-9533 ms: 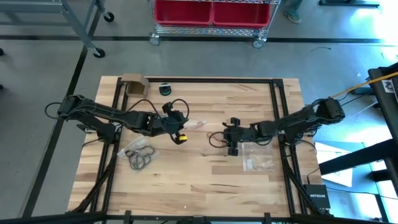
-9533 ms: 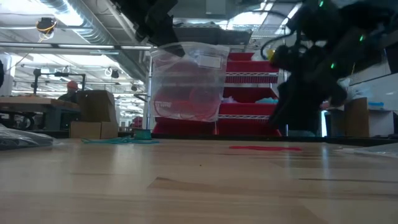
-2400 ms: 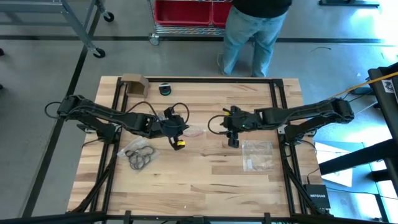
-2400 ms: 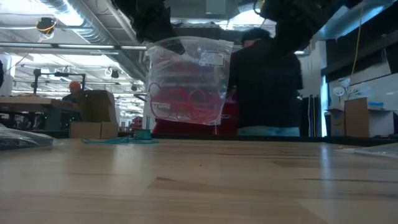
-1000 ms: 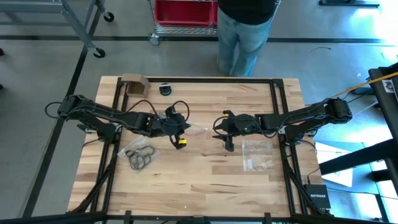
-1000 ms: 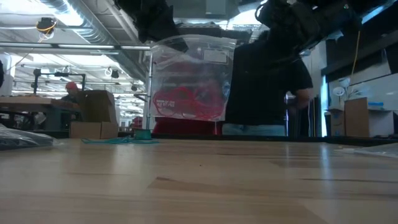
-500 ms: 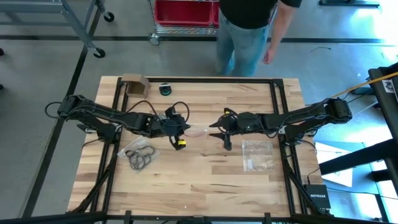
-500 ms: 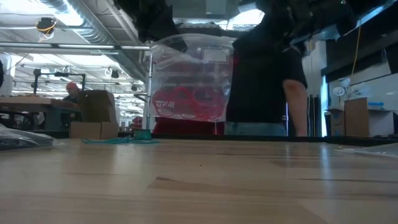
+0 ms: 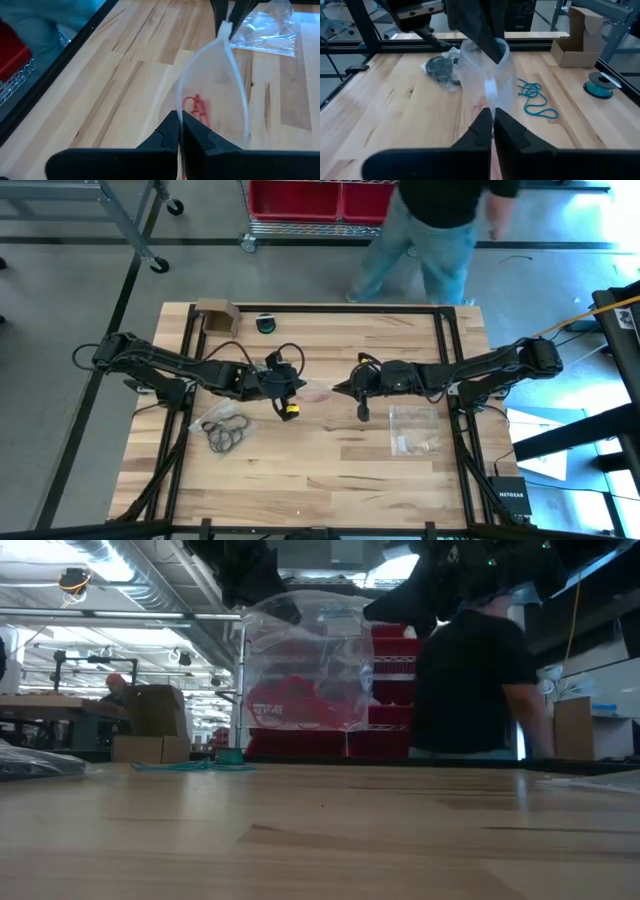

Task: Sort rubber bands
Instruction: Close the transparent zip bag

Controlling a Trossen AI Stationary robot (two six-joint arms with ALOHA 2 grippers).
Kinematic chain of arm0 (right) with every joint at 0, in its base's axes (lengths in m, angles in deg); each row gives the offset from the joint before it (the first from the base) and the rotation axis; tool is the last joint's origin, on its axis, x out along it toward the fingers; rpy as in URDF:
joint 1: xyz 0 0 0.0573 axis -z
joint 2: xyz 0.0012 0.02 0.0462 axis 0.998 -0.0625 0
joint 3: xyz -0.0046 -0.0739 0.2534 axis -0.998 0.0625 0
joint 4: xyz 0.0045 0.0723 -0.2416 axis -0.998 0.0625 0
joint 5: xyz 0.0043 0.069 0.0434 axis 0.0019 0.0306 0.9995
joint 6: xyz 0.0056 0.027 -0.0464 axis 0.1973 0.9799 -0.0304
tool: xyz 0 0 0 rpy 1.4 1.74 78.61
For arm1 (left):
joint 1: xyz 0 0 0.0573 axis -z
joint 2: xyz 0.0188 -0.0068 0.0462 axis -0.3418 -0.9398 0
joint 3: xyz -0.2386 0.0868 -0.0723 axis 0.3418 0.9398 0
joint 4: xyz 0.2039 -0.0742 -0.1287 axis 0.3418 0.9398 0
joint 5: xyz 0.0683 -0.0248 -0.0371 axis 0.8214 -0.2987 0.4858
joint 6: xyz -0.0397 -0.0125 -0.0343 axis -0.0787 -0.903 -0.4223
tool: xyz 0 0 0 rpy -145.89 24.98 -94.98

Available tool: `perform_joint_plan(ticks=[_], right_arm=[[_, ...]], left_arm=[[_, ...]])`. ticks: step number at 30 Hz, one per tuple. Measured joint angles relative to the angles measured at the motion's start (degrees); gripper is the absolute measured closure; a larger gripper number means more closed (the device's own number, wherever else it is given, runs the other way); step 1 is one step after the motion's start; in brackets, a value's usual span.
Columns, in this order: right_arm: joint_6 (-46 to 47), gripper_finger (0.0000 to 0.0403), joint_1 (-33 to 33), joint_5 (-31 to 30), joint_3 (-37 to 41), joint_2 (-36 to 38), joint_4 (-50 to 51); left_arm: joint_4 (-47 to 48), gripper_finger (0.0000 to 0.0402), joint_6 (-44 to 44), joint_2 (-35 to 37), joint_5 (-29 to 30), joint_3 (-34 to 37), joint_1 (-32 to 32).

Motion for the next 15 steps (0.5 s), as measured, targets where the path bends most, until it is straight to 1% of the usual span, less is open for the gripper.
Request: perform_joint_plan(ticks=[4,8,11,13,15], right_arm=[[0.0,0.04,0.0,0.3,0.0,-0.8,-0.2],[0.0,0.0402,0.0,0.3,0.0,-0.8,-0.1],[0.0,0.0402,0.0,-0.7,0.0,-0.8,1.0],[0.1,0.0402,0.0,-1.4,0.0,-0.8,2.3],[0.1,0.0402,0.0,-1.7,0.0,-0.8,2.6]], left_arm=[[0.1,0.0402,0.3,0.0,0.0,0.0,0.0],[1.2,0.0392,3.5,0.3,-0.2,-0.3,0.0],[5.3,0.036,4.8,1.3,-1.6,-2.5,-0.1],[8.7,0.0331,4.8,2.1,-2.1,-4.2,-0.1],[11.3,0.03,4.9,2.9,-4.0,-5.9,-0.1]])
